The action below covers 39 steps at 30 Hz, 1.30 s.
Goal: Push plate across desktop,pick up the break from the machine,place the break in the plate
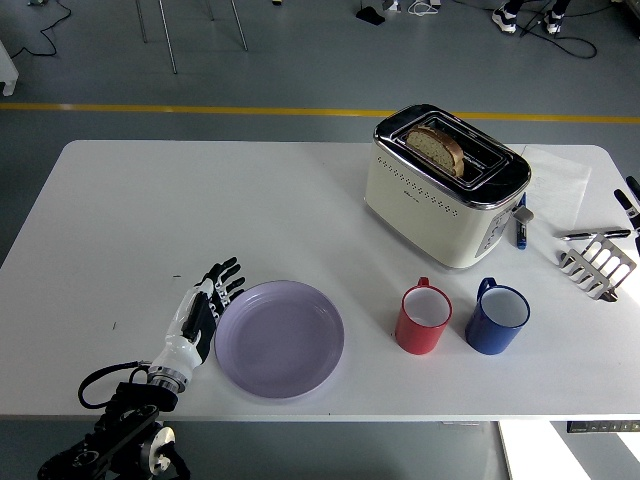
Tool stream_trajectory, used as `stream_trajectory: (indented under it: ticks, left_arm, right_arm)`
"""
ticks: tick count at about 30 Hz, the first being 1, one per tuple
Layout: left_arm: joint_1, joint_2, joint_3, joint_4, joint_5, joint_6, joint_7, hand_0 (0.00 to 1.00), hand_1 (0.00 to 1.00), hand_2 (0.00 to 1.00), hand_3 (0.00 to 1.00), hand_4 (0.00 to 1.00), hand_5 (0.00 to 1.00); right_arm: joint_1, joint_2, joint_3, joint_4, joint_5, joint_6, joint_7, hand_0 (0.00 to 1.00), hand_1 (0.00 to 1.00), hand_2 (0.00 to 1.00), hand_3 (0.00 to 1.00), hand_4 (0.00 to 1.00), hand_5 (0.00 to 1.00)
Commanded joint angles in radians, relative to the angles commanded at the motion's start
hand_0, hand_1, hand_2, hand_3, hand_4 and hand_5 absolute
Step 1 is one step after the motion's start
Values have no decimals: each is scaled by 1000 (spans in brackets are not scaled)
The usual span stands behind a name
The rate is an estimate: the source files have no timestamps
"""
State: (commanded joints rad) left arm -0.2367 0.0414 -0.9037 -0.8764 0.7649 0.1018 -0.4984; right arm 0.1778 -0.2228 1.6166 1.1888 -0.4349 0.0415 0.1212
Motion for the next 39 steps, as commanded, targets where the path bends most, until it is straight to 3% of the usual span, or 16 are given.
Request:
stream_trajectory:
  ticks: [10, 39]
  left_arm:
    - [-19, -4, 45, 12, -29, -28, 14, 817, 855, 922, 889, 588, 998]
    - [-79, -10, 133, 37, -69, -47, 24, 811, 850, 919, 888, 580, 998]
  right_arm:
    - [-4, 0, -5, -1, 0, 0, 0, 782, 701, 696, 668, 512, 560]
    - [0, 0, -2, 0, 0, 0, 1, 768, 693, 683, 655, 497, 534]
